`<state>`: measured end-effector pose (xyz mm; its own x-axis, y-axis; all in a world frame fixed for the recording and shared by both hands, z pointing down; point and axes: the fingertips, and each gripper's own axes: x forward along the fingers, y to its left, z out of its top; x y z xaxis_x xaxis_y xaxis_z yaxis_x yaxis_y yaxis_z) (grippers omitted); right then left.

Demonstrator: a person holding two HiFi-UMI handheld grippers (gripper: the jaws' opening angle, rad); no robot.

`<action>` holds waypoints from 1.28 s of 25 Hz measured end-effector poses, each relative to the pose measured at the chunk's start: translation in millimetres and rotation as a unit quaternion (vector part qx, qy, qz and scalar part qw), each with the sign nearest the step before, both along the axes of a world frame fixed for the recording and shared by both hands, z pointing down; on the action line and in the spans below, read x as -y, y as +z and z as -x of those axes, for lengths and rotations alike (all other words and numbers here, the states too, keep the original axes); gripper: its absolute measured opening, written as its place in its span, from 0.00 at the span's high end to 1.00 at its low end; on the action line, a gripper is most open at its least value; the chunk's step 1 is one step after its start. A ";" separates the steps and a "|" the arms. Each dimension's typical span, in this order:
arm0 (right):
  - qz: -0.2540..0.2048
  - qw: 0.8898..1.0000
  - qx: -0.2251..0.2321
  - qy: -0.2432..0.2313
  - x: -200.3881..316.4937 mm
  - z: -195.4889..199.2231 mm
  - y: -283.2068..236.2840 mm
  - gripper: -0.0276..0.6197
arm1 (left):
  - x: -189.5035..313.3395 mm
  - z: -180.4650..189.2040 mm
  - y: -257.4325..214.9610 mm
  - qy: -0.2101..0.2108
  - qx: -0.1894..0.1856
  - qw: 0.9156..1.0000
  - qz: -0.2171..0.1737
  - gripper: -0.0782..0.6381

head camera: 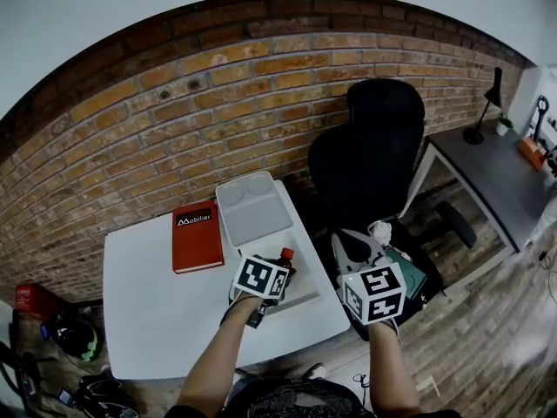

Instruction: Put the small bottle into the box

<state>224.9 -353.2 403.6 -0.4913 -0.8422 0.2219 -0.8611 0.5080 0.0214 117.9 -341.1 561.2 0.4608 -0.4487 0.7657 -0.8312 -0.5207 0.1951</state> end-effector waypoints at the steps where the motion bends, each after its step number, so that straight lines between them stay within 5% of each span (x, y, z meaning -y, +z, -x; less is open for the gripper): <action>1: -0.001 1.000 0.000 0.000 0.3 -0.7 -0.9 0.92 | -1.2 -3.1 4.5 0.006 0.001 1.000 0.012 0.57; 17: 0.008 1.000 -0.015 -0.008 -2.1 -7.9 12.2 0.92 | -17.7 -26.8 70.7 0.028 0.025 0.987 0.154 0.57; 32: 0.017 1.000 -0.024 0.003 -10.0 -27.4 22.0 0.92 | -27.8 -38.5 100.2 0.019 0.035 0.976 0.213 0.57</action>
<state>252.3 -343.1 425.7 -0.4739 -0.8368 0.2742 -0.8629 0.5034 0.0450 156.4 -313.4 661.4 0.4110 -0.0660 0.9092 -0.8322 -0.4344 0.3447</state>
